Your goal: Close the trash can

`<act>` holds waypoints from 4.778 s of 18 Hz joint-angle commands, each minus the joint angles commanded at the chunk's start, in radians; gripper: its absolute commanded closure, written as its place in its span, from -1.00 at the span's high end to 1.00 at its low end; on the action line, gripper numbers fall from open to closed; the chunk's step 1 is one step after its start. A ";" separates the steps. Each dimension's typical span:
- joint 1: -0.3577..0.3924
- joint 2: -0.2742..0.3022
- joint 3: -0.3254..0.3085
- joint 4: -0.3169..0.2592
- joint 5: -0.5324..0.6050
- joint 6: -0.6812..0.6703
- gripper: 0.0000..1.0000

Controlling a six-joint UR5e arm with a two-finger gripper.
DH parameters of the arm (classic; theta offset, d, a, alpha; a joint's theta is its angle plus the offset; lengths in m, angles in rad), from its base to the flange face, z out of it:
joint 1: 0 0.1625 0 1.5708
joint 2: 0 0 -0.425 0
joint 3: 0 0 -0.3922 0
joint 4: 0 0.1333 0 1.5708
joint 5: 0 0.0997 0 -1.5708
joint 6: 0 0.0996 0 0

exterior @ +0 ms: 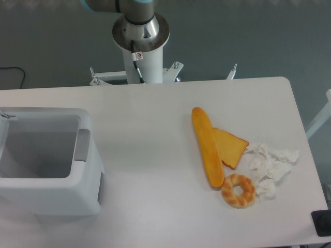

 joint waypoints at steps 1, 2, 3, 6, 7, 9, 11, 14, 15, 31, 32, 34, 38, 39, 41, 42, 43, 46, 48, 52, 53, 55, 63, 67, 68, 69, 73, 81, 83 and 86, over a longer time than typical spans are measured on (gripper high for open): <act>0.000 0.000 -0.002 0.000 0.014 0.000 1.00; 0.000 0.002 -0.005 0.000 0.015 0.000 1.00; 0.002 0.002 -0.008 0.000 0.017 0.000 1.00; 0.005 0.006 -0.012 0.000 0.017 -0.003 1.00; 0.005 0.008 -0.014 0.000 0.017 -0.003 1.00; 0.006 0.011 -0.018 0.000 0.026 -0.003 1.00; 0.006 0.014 -0.021 0.000 0.052 -0.005 1.00; 0.009 0.015 -0.020 0.000 0.052 -0.005 1.00; 0.009 0.015 -0.020 0.000 0.054 -0.005 1.00; 0.058 0.043 -0.064 0.000 0.109 -0.002 1.00; 0.067 0.051 -0.071 0.000 0.111 -0.002 1.00; 0.072 0.054 -0.078 0.000 0.115 0.000 1.00; 0.078 0.054 -0.078 0.000 0.156 -0.002 1.00; 0.080 0.054 -0.078 0.000 0.170 -0.002 1.00; 0.087 0.054 -0.078 0.000 0.177 -0.002 1.00; 0.092 0.055 -0.078 0.000 0.181 -0.002 1.00; 0.095 0.057 -0.080 0.000 0.192 -0.003 1.00; 0.121 0.057 -0.086 0.000 0.219 0.000 1.00; 0.155 0.057 -0.089 0.000 0.219 0.006 1.00; 0.181 0.057 -0.106 0.002 0.261 0.009 1.00; 0.181 0.055 -0.107 0.002 0.273 0.009 1.00; 0.181 0.055 -0.106 0.002 0.314 0.015 1.00; 0.213 0.054 -0.137 0.002 0.368 0.044 1.00; 0.215 0.054 -0.141 0.000 0.368 0.041 1.00; 0.221 0.054 -0.144 0.000 0.368 0.041 1.00; 0.224 0.054 -0.146 0.000 0.368 0.038 1.00; 0.227 0.058 -0.155 0.000 0.368 0.038 1.00; 0.238 0.054 -0.163 0.002 0.379 0.043 1.00; 0.239 0.052 -0.164 0.002 0.382 0.043 1.00; 0.239 0.049 -0.169 0.003 0.385 0.048 1.00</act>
